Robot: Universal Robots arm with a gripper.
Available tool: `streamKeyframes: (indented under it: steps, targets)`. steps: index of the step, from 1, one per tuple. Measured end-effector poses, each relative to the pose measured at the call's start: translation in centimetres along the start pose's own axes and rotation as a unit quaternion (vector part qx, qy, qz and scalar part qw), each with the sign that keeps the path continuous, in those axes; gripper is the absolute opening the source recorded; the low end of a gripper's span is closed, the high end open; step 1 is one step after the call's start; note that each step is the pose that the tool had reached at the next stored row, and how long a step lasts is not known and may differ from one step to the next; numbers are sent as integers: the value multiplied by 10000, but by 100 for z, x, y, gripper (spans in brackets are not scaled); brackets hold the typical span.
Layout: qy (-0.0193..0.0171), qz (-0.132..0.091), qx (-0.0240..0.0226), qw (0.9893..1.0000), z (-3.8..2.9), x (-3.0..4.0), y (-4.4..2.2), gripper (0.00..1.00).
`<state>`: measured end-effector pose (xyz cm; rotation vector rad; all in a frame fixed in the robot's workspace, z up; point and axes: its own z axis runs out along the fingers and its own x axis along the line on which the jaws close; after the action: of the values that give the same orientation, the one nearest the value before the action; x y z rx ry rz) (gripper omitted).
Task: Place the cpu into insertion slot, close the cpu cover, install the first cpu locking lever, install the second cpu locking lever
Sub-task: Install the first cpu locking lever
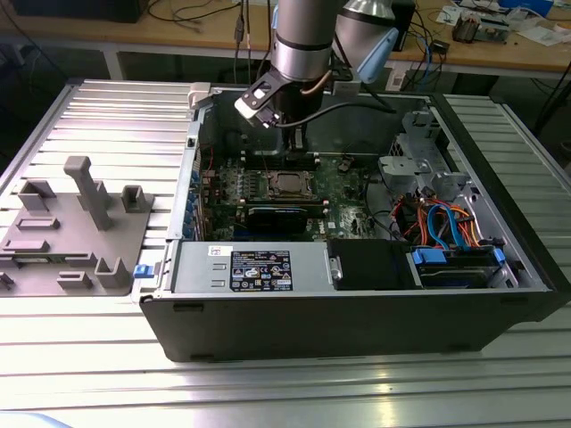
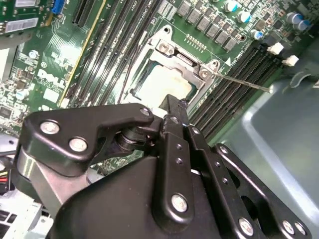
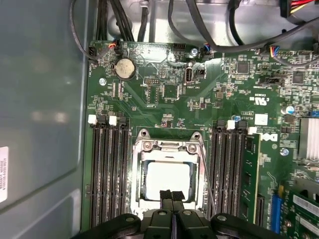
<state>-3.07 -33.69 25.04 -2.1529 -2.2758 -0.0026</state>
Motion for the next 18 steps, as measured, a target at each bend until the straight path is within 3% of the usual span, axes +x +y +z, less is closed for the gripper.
streamKeyframes:
  steps: [8, 12, 14, 15, 17, 18]
  targets:
    - [-3, -15, -13, 10000, -7, 0, 0, 11]
    - [-5, -329, -10, 9995, -8, 0, -1, 11]
    - [-5, -519, -9, 9987, -7, 0, -1, 11]
    - [-6, -713, -7, 9975, -7, 0, -1, 11]
    - [-7, -895, -6, 9960, -7, 0, 0, 11]
    - [-7, -1046, -5, 9945, -7, 0, -1, 11]
